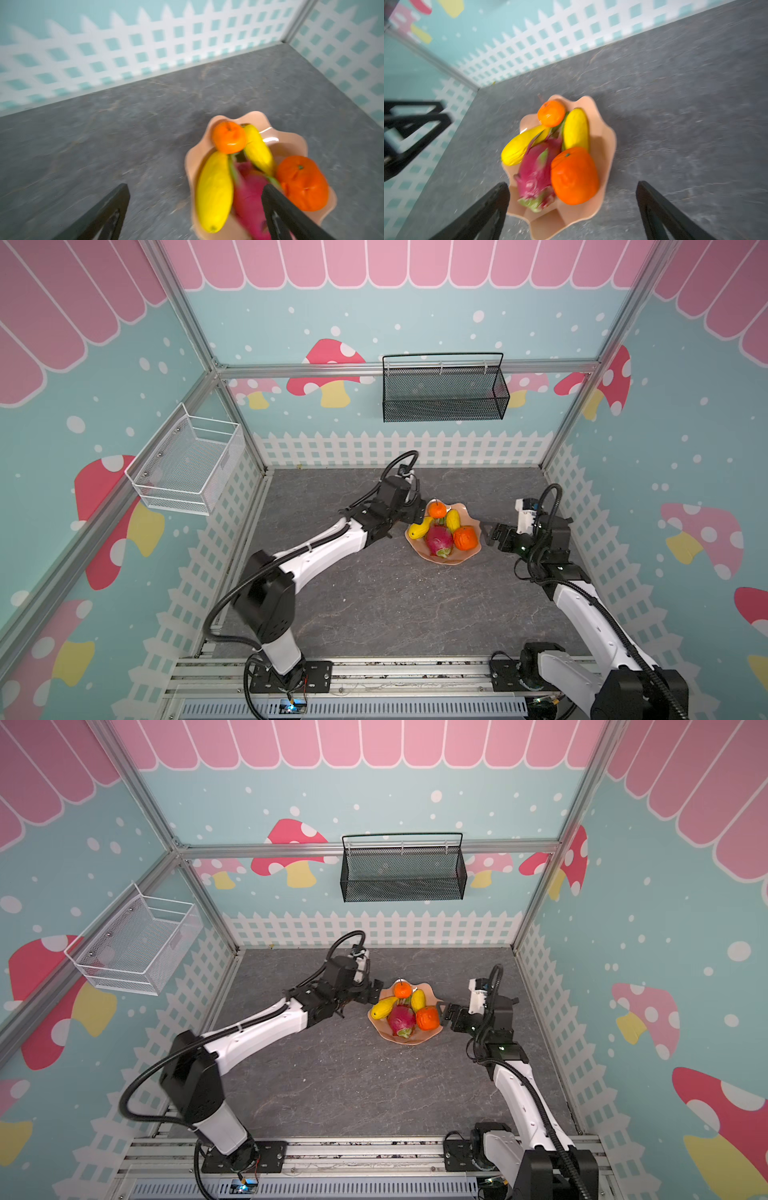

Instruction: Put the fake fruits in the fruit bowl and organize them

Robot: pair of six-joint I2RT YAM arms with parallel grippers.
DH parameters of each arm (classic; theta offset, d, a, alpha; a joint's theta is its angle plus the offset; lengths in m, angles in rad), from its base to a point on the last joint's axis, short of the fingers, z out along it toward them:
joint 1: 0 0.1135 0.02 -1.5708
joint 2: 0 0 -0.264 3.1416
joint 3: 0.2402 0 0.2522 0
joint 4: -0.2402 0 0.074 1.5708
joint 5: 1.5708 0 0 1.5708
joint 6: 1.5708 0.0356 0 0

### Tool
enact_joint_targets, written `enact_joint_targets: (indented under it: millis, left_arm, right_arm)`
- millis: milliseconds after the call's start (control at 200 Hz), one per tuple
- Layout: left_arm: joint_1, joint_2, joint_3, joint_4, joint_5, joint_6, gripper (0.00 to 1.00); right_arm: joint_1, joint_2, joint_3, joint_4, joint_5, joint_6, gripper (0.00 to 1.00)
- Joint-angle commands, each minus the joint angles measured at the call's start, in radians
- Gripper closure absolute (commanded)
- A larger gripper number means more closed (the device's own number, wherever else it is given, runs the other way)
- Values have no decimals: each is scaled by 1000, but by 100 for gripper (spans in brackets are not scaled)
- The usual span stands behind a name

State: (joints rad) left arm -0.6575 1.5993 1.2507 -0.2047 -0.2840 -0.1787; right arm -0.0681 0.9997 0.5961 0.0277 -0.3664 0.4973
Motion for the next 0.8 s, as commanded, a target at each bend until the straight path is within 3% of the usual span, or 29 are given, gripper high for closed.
enact_joint_targets:
  millis: [0, 100, 200, 255, 370, 470, 600, 750, 795]
  left_arm:
    - [75, -187, -275, 25, -268, -36, 0]
    - [214, -442, -539, 35, -296, -111, 1]
    - [347, -687, -772, 122, -364, -143, 0]
    - [403, -795, -828, 133, -388, -146, 0]
    - [443, -889, -1045, 487, -442, -40, 0]
    - [516, -805, -1156, 767, -411, -40, 0]
    - [566, -590, -1066, 818, -326, -16, 0]
    - [582, -254, -1033, 1254, -237, 53, 0]
    - [595, -141, -998, 1310, -175, 75, 1]
  right_arm:
    - [-128, -65, -118, 121, 105, 67, 2]
    - [-208, -98, -242, 249, 231, 92, 2]
    - [-211, -66, -343, 430, 350, 51, 2]
    - [-210, -24, -403, 576, 399, 4, 2]
    - [-210, 48, -443, 756, 458, -127, 2]
    - [-209, 136, -475, 895, 461, -167, 2]
    - [-176, 223, -494, 1077, 445, -204, 2]
    - [-75, 349, -501, 1291, 438, -328, 2]
    - [-38, 406, -500, 1369, 441, -371, 2]
